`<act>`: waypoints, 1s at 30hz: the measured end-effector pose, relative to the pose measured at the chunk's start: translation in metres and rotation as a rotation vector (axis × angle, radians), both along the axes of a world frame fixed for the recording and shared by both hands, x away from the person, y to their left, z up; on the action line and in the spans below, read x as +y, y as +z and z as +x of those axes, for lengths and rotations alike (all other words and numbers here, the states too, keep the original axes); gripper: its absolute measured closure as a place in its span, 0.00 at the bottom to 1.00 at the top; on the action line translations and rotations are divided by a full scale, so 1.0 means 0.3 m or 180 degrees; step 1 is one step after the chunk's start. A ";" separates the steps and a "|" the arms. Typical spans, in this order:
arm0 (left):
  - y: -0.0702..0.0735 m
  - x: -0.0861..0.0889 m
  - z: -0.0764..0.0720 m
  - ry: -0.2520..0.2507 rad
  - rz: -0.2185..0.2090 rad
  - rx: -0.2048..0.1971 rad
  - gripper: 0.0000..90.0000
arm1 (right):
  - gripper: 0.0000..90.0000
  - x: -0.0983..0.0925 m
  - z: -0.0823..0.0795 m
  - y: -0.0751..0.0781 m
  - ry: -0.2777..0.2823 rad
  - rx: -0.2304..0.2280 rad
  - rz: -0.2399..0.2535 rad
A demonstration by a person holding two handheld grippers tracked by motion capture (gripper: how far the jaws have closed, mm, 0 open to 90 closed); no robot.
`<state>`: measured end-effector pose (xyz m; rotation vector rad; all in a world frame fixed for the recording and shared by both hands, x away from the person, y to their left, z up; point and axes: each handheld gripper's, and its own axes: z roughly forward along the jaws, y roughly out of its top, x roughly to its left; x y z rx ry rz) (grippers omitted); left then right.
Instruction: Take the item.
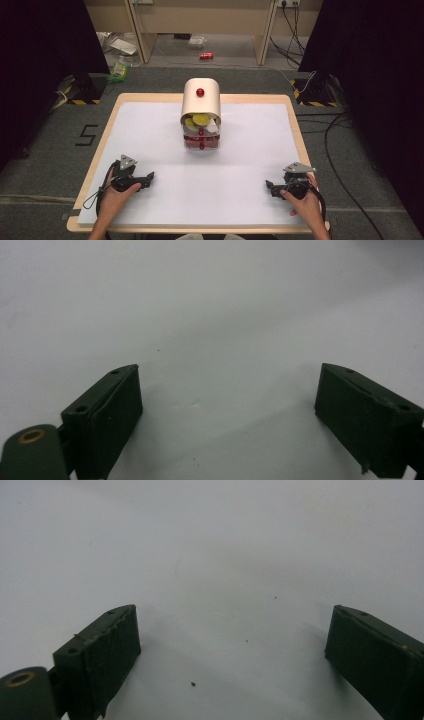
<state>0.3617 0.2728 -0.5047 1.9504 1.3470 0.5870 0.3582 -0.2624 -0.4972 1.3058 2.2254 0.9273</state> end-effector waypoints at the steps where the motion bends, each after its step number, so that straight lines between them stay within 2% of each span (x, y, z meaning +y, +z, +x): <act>1: 0.000 0.000 0.000 0.0001 -0.0002 0.0001 0.12 | 0.09 0.000 0.000 0.000 0.0001 0.0000 0.0000; 11: 0.002 0.001 -0.001 0.0002 -0.0019 -0.0008 0.14 | 0.09 0.001 0.000 0.000 -0.0003 0.0004 0.0004; 16: 0.011 -0.012 -0.008 -0.0100 -0.0082 -0.0058 0.17 | 0.09 0.000 0.000 0.000 -0.0002 0.0005 0.0005; 18: 0.024 -0.020 -0.010 -0.0144 -0.0137 -0.0070 0.17 | 0.09 0.001 0.000 0.000 -0.0003 0.0004 0.0003; 19: 0.043 -0.029 -0.013 -0.0175 -0.0144 -0.0122 0.17 | 0.09 0.001 0.000 0.000 -0.0002 0.0004 0.0002; 23: 0.077 -0.046 -0.016 -0.0232 -0.0183 -0.0201 0.17 | 0.09 0.001 0.000 0.000 -0.0002 0.0003 0.0001; 25: 0.097 -0.062 -0.015 -0.0306 -0.0242 -0.0239 0.17 | 0.09 0.001 0.000 0.000 -0.0003 0.0005 0.0003; 30: 0.132 -0.105 -0.008 -0.0458 -0.0283 -0.0283 0.17 | 0.09 0.001 0.000 0.000 -0.0002 0.0005 0.0002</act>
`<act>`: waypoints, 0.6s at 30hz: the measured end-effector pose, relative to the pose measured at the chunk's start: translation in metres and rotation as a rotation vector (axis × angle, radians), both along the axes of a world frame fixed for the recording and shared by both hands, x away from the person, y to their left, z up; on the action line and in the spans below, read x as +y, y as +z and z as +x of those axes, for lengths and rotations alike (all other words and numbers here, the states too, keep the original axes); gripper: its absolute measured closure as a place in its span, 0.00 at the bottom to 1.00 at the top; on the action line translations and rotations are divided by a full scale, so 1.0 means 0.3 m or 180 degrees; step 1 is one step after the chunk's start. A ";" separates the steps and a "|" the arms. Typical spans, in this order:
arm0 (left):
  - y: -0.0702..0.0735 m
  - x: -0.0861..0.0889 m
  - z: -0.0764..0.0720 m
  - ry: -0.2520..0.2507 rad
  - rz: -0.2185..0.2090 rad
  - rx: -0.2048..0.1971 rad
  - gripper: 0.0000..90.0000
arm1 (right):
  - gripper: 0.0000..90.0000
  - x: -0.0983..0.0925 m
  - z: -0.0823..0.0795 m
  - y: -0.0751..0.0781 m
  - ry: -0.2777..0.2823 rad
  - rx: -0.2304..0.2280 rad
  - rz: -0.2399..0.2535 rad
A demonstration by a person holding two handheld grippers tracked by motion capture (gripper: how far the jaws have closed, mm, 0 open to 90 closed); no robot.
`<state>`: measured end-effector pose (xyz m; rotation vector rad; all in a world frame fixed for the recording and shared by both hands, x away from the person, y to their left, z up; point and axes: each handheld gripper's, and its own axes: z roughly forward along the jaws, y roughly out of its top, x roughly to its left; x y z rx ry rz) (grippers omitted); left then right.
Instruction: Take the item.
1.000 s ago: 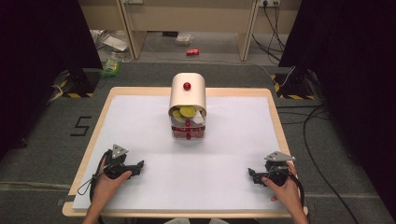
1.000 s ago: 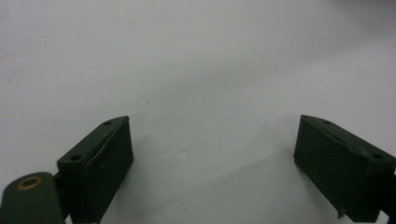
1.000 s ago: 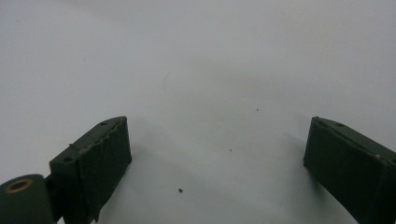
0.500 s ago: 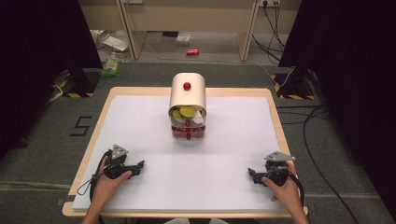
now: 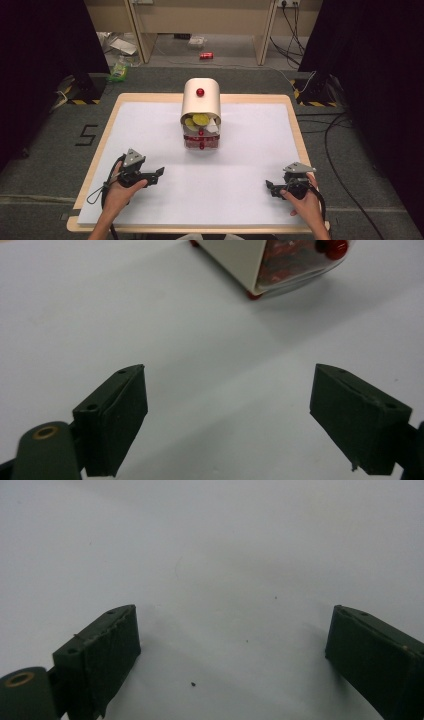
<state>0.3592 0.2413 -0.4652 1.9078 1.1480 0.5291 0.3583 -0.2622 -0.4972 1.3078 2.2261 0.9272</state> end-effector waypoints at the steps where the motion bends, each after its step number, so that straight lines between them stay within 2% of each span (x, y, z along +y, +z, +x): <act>1: 0.008 -0.010 0.001 -0.0038 -0.0019 -0.0017 0.17 | 0.08 0.000 0.000 0.000 0.0001 0.0002 0.0002; 9: 0.076 -0.097 0.023 -0.0349 -0.0097 -0.0161 0.17 | 0.08 0.000 0.000 0.000 0.0002 0.0003 0.0003; 18: 0.143 -0.167 0.058 -0.0488 -0.0092 -0.0267 0.18 | 0.08 0.000 0.000 0.000 0.0003 0.0005 0.0006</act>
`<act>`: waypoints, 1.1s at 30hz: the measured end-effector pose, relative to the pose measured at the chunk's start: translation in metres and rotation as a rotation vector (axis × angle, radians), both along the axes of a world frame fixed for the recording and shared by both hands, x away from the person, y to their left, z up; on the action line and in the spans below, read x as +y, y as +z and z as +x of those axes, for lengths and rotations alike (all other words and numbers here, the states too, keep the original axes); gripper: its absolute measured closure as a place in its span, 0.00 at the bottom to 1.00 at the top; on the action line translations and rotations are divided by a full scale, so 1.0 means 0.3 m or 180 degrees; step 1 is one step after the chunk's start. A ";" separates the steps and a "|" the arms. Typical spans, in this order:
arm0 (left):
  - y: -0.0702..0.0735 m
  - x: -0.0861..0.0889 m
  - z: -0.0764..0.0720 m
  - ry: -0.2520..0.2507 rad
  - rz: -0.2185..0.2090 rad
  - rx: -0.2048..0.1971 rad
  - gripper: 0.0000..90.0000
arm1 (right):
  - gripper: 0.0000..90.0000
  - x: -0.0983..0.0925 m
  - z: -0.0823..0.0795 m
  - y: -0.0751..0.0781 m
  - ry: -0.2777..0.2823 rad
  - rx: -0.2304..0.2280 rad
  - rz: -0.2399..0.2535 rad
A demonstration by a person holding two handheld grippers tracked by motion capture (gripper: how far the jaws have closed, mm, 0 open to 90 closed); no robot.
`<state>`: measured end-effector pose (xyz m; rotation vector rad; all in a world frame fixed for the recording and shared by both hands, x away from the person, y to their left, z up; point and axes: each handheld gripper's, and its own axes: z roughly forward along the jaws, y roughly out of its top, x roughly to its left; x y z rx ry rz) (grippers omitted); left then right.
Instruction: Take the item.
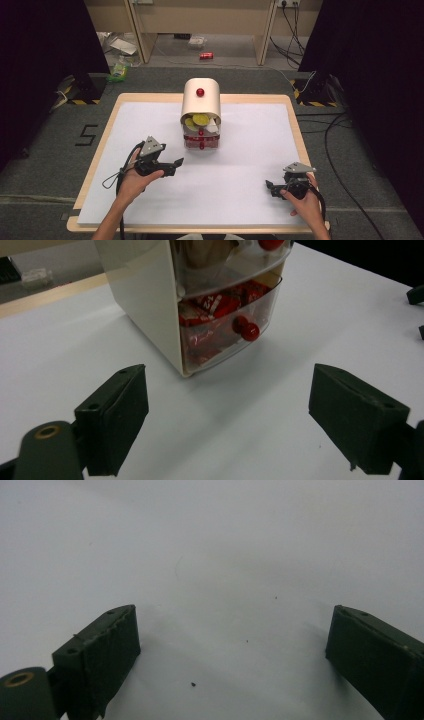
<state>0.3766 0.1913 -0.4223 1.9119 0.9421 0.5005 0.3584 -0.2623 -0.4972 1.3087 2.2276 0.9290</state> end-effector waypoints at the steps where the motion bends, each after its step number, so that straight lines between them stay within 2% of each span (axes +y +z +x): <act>1: 0.008 -0.004 0.003 -0.0011 -0.0002 -0.0010 0.18 | 0.08 0.000 0.000 0.000 0.0000 0.0000 0.0000; 7: 0.058 -0.039 0.016 -0.0147 -0.0029 -0.0056 0.19 | 0.08 0.000 0.000 0.000 0.0000 0.0000 0.0000; 14: 0.127 -0.087 0.032 -0.0264 0.0014 -0.0176 0.20 | 0.08 0.000 0.000 0.000 0.0000 0.0000 0.0000; 23: 0.194 -0.143 0.061 -0.0344 0.0063 -0.0250 0.21 | 0.08 0.000 0.000 0.000 0.0000 0.0002 0.0003; 33: 0.217 -0.193 0.102 -0.0369 0.0145 -0.0272 0.23 | 0.08 0.000 0.000 0.000 0.0000 0.0005 0.0005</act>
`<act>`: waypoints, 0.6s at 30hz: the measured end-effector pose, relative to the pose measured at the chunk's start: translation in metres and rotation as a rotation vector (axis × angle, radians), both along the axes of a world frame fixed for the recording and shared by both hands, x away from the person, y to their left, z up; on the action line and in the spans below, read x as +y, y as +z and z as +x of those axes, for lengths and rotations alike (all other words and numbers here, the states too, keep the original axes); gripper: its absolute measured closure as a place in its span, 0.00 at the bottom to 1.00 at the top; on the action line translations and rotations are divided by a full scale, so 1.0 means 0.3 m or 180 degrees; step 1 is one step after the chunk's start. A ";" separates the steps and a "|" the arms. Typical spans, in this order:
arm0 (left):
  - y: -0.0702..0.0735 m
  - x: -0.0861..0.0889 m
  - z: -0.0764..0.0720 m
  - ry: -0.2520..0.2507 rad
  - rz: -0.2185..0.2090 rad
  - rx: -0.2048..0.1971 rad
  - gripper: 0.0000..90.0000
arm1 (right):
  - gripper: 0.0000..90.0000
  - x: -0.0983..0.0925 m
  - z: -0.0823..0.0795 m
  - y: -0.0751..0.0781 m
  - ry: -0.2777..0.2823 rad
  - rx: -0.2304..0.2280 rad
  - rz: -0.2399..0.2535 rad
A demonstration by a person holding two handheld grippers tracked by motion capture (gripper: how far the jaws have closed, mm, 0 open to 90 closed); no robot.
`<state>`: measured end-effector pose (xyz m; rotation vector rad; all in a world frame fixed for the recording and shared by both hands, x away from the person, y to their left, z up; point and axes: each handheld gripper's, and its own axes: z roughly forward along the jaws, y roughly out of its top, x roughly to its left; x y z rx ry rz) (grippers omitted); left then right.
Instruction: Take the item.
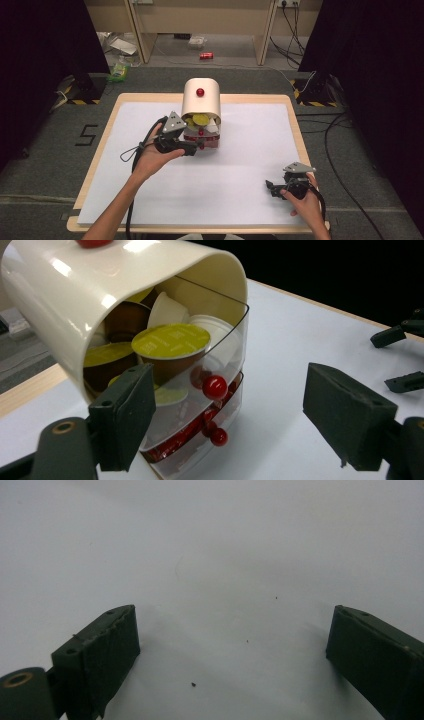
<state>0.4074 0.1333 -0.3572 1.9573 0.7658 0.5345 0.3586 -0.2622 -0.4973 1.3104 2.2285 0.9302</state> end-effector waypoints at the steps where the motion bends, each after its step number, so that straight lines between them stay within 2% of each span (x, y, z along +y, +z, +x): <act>1: -0.001 -0.006 0.004 -0.0003 0.0009 0.0006 0.23 | 0.08 0.000 0.000 0.000 0.0001 0.0000 0.0001; 5: -0.008 -0.020 0.032 0.0017 0.0067 0.0033 0.24 | 0.08 0.000 0.000 0.000 0.0001 0.0000 0.0000; 7: -0.010 -0.022 0.048 0.0043 0.0050 0.0028 0.24 | 0.08 0.000 0.000 0.000 0.0001 0.0000 0.0000; 12: -0.022 -0.029 0.077 0.0048 0.0115 0.0097 0.24 | 0.08 0.000 0.000 0.000 0.0001 -0.0001 0.0000; 18: -0.028 -0.033 0.077 0.0059 0.0155 0.0073 0.24 | 0.08 0.000 0.000 0.000 0.0003 -0.0002 -0.0003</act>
